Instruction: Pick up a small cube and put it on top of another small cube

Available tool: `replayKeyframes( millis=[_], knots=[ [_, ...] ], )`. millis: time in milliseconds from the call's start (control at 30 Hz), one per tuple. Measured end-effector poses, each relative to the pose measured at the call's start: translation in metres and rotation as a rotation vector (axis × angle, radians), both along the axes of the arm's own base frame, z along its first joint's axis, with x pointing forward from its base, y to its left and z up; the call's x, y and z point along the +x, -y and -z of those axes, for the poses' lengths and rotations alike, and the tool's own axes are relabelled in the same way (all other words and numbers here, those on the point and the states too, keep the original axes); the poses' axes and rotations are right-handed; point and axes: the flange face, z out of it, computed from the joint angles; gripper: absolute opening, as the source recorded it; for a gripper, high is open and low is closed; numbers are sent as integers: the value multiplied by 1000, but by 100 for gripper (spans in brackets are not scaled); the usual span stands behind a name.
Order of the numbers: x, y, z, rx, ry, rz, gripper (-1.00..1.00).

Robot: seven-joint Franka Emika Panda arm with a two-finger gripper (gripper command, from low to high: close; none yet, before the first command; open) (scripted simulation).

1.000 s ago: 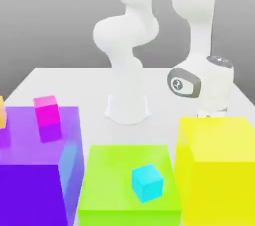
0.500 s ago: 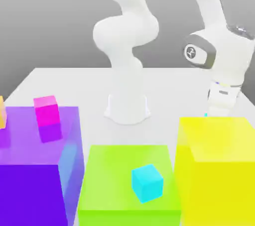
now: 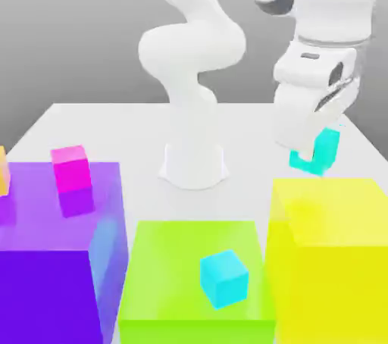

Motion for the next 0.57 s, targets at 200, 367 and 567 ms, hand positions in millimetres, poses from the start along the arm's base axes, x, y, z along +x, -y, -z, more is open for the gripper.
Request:
replayKeyframes(
  millis=[200, 367, 567],
  knots=[
    [0, 149, -20, -21, -1, 182, -100],
    [-34, 266, -29, -33, 2, 337, -100],
    [-40, 280, 6, -35, 4, 358, 100]
  ],
)
